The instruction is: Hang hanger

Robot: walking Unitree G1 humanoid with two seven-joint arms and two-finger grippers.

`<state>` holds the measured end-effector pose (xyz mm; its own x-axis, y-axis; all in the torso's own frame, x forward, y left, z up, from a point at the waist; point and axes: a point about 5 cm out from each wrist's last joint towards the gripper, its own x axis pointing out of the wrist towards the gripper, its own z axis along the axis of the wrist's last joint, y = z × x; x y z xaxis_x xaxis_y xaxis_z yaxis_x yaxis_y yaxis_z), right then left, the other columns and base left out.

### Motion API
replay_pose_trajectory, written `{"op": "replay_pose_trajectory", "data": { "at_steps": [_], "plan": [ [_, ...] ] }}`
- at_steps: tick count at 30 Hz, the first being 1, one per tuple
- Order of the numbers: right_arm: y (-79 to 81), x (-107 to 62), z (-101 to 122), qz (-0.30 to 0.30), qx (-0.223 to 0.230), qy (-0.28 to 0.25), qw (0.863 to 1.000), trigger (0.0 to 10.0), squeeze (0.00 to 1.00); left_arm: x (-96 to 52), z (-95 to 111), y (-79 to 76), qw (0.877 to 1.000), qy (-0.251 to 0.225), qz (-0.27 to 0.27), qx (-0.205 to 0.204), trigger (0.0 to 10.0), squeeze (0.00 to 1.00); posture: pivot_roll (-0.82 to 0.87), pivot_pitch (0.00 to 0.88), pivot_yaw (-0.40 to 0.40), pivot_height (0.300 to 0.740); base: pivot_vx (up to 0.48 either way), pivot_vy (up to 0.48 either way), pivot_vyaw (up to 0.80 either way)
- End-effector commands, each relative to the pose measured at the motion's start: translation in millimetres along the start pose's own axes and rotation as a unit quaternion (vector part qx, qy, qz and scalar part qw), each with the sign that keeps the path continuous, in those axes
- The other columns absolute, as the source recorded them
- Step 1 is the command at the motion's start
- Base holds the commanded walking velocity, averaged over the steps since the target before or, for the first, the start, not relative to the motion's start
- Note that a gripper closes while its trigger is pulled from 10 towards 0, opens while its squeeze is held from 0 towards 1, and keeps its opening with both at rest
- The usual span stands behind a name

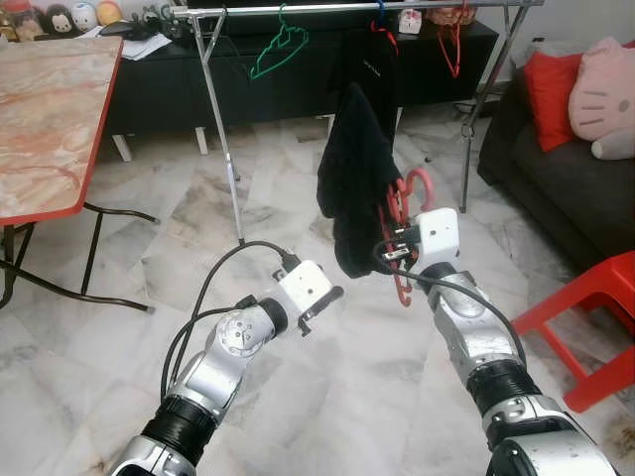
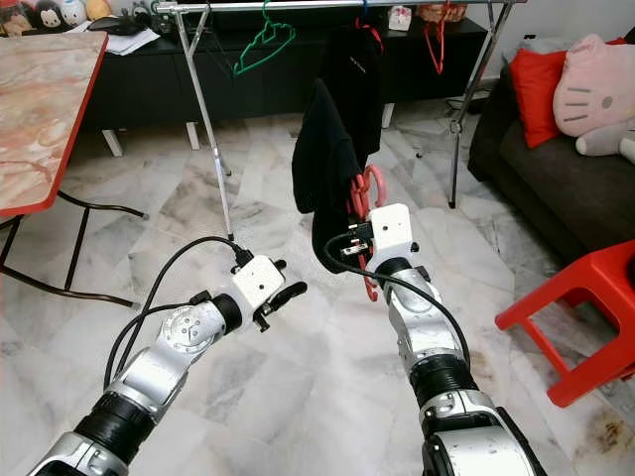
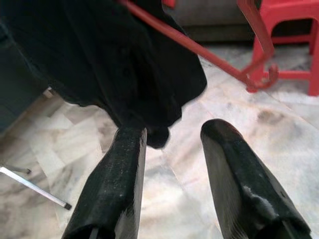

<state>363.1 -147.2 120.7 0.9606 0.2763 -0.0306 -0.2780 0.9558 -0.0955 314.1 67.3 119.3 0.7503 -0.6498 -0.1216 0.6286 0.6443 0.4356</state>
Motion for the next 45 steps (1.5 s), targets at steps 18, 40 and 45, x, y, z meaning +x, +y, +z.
{"op": "replay_pose_trajectory", "data": {
  "at_steps": [18,40,45],
  "plan": [
    [14.9,-4.5,11,0.108,-0.017,-0.008,0.994,0.0,0.00,-2.6,4,19.3,0.987,-0.055,0.150,-0.024,10.0,0.00,-0.11,0.022,-0.058,0.740,0.000,0.000,0.00],
    [41.2,-13.1,19,0.232,-0.005,-0.003,0.973,0.0,0.00,2.6,10,13.3,0.985,-0.077,0.154,-0.019,10.0,0.00,-0.12,0.038,-0.078,0.740,0.000,0.000,0.00],
    [41.3,-14.7,24,0.243,-0.011,-0.007,0.970,0.0,0.00,2.8,8,17.7,0.982,-0.062,0.179,0.003,10.0,0.00,-0.12,0.037,-0.081,0.740,0.000,0.000,0.00]
  ]
}}
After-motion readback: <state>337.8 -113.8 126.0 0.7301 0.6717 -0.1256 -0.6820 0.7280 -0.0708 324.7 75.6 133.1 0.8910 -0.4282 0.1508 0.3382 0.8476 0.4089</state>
